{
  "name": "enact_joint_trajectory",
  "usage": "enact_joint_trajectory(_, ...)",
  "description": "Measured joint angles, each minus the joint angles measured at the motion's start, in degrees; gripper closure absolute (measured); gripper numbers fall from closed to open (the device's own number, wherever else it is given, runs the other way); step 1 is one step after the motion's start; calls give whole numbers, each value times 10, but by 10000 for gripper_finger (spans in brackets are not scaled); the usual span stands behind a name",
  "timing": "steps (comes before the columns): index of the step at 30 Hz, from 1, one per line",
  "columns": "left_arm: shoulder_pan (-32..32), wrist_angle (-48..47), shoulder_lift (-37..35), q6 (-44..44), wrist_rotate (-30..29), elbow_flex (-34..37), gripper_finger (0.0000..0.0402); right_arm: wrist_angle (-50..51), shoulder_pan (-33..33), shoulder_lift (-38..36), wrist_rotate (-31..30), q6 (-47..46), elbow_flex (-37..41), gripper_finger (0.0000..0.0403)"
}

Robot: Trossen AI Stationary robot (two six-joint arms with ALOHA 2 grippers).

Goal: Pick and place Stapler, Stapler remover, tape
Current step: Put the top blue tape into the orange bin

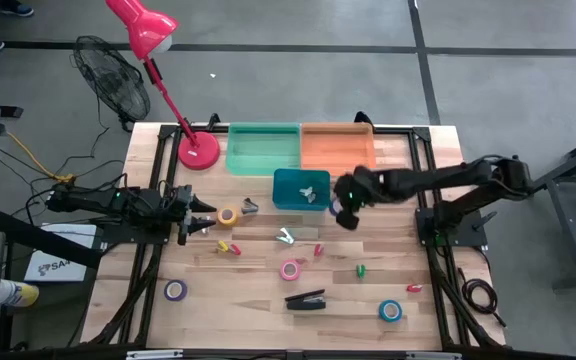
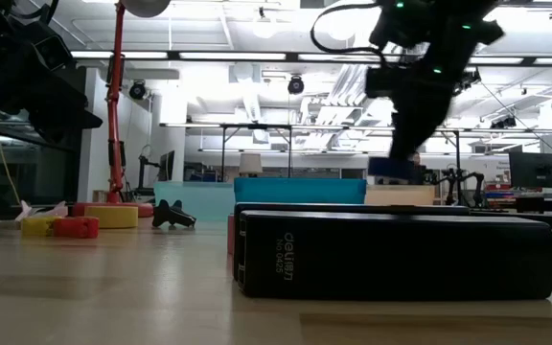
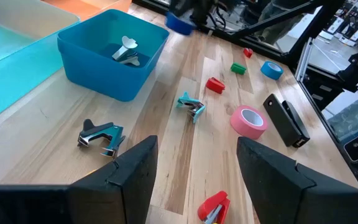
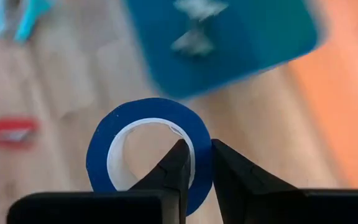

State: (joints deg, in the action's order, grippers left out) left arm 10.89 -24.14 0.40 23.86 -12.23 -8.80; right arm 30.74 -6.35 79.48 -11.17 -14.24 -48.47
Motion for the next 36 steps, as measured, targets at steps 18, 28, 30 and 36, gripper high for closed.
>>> enact_joint_trajectory(18,0,0,0,0,0,0,184,28,-303,4,-54,13,-66,359)
enact_joint_trajectory(28,0,0,0,0,0,0,184,2,-379,71,34,98,-65,347)
enact_joint_trajectory(30,0,0,0,0,0,0,184,0,-379,87,38,122,-65,349)
enact_joint_trajectory(36,0,0,0,0,0,0,184,0,-379,123,45,146,-65,355)
